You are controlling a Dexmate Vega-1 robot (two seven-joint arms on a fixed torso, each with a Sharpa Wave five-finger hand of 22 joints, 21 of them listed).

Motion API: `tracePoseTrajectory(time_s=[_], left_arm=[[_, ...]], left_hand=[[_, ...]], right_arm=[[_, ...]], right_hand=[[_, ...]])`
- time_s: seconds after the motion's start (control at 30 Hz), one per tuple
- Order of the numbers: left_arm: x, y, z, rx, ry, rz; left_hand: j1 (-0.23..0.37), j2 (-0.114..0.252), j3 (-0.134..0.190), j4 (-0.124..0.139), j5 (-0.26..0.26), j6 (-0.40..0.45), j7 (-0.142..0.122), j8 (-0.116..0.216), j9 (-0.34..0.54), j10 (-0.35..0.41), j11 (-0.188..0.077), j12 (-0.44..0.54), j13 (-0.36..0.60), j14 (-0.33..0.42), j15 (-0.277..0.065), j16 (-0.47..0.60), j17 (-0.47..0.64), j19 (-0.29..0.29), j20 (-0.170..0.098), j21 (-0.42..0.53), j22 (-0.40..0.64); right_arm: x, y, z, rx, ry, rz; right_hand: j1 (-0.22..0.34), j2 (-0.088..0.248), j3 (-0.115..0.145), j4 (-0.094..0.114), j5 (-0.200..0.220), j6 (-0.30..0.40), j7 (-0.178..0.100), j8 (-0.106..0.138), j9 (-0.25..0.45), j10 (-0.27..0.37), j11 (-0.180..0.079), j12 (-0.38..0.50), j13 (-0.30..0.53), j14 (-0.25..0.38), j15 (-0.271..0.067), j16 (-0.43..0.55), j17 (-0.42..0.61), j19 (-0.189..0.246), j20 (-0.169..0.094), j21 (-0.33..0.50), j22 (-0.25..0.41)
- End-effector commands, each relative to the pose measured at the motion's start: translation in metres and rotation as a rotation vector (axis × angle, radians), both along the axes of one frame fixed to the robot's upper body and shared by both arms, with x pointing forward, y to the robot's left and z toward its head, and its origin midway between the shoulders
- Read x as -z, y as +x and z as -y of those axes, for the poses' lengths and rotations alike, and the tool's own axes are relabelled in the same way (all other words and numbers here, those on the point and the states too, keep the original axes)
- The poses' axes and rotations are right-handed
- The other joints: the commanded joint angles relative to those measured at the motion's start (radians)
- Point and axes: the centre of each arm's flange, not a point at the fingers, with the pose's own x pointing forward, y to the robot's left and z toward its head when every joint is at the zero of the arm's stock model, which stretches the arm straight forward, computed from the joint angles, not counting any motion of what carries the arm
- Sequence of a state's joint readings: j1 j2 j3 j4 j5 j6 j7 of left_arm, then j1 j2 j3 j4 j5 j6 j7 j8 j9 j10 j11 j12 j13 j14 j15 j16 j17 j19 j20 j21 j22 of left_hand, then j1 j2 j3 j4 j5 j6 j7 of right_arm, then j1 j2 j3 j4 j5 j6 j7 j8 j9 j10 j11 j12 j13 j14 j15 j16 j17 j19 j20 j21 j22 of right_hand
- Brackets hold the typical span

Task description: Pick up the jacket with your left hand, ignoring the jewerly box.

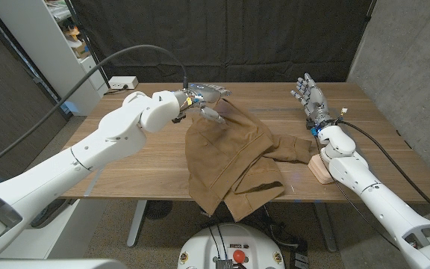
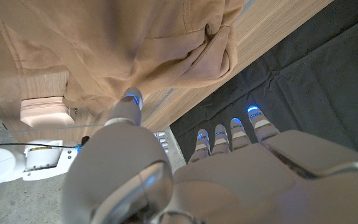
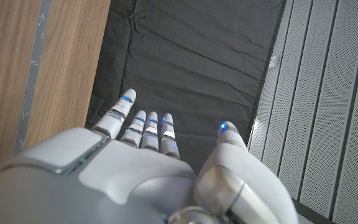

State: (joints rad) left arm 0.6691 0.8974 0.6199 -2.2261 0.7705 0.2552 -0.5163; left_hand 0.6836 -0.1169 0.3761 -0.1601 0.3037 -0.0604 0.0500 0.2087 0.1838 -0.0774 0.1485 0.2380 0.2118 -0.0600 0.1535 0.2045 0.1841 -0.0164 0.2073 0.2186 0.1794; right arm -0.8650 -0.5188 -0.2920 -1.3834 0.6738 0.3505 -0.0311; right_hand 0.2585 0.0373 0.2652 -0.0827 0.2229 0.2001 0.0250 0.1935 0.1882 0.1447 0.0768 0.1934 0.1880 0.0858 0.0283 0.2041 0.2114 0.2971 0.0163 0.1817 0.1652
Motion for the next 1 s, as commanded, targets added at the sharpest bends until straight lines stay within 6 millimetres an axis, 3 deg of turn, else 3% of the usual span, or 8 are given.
tracePoseTrajectory(time_s=[0.03, 1.0], left_arm=[[0.004, 0.010, 0.008, -0.019, 0.063, -0.035], [0.017, 0.015, 0.004, -0.033, 0.043, -0.087]], left_hand=[[0.014, -0.004, -0.003, 0.001, 0.004, -0.006, -0.004, -0.005, 0.003, -0.007, 0.000, -0.002, 0.005, -0.001, 0.004, -0.002, 0.003, -0.001, 0.007, 0.002, 0.004], [0.014, -0.009, -0.011, 0.008, 0.007, -0.008, -0.001, -0.008, 0.003, -0.007, -0.002, -0.001, 0.006, -0.002, 0.007, -0.004, 0.004, -0.006, 0.008, -0.004, 0.005]], right_arm=[[-0.002, 0.003, -0.006, -0.006, 0.004, -0.001], [-0.002, 0.007, -0.010, -0.016, 0.010, -0.001]], right_hand=[[0.006, 0.004, 0.002, -0.005, 0.000, 0.010, -0.001, 0.007, 0.005, 0.004, -0.002, 0.006, 0.005, 0.009, 0.003, 0.006, 0.002, 0.002, 0.005, 0.007, 0.005], [0.005, 0.006, 0.001, -0.006, 0.000, 0.009, -0.002, 0.006, 0.005, 0.005, -0.001, 0.006, 0.005, 0.008, 0.002, 0.006, 0.002, 0.000, 0.008, 0.007, 0.005]])
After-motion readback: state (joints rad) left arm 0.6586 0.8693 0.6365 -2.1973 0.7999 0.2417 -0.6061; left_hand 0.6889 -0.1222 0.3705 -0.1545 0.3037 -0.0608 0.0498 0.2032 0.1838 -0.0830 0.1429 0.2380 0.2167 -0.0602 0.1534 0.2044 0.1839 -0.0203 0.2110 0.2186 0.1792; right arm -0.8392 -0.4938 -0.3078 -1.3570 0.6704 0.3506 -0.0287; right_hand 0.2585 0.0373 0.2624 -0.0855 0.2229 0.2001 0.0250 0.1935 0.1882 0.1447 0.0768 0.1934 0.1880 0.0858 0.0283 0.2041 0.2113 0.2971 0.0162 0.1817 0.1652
